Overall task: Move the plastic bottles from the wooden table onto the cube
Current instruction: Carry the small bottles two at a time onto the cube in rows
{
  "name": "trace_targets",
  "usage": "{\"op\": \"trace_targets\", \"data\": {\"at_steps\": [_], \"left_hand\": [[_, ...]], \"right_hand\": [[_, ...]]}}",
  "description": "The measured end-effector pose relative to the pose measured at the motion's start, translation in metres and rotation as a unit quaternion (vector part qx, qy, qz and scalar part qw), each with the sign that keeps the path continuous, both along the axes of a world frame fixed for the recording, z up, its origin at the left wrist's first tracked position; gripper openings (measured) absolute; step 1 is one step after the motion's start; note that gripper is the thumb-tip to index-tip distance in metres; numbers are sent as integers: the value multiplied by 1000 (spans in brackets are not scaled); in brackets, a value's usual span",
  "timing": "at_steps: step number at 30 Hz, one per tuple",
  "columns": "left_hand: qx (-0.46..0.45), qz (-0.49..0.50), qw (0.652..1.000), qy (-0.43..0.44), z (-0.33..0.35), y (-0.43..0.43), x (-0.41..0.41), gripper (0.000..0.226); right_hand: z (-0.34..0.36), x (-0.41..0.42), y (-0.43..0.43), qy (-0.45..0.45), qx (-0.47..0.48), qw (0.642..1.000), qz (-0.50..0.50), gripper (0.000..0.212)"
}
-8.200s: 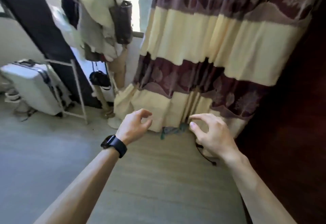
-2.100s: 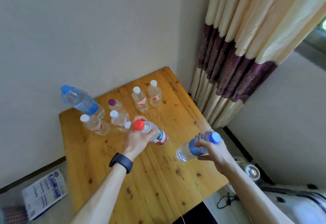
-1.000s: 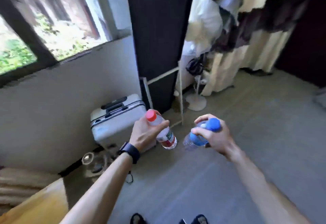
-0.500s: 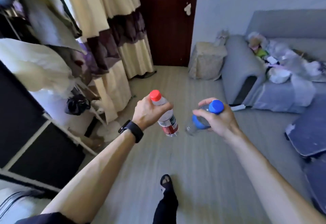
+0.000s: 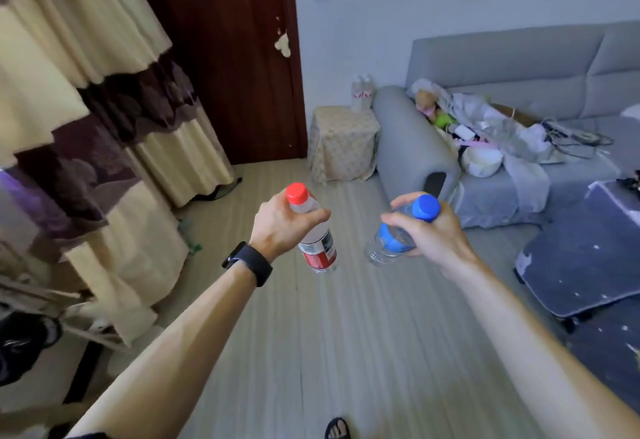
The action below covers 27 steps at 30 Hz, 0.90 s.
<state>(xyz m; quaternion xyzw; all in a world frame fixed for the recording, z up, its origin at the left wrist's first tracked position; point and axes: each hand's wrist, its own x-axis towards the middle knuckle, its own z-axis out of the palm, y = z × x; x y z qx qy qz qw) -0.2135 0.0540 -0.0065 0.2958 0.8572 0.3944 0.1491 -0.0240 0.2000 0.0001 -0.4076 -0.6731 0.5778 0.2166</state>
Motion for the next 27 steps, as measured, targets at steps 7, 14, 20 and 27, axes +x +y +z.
{"op": "trace_targets", "data": {"at_steps": [7,14,20,27], "left_hand": [[19,1,1000,2,-3,119,-73,28],[37,10,999,16,-15,245,-141,24],[22,30,999,17,-15,353,-208,21],[7,62,998,1,-23,448,-282,23]], "right_hand": [[-2,-50,108,-1,-7,999,-46,28],[-23,-125,236,-5,-16,999,-38,27],[-35,-204,361,-1,-22,1000,-18,21],[-46,-286,476,-13,-43,999,5,31]]}}
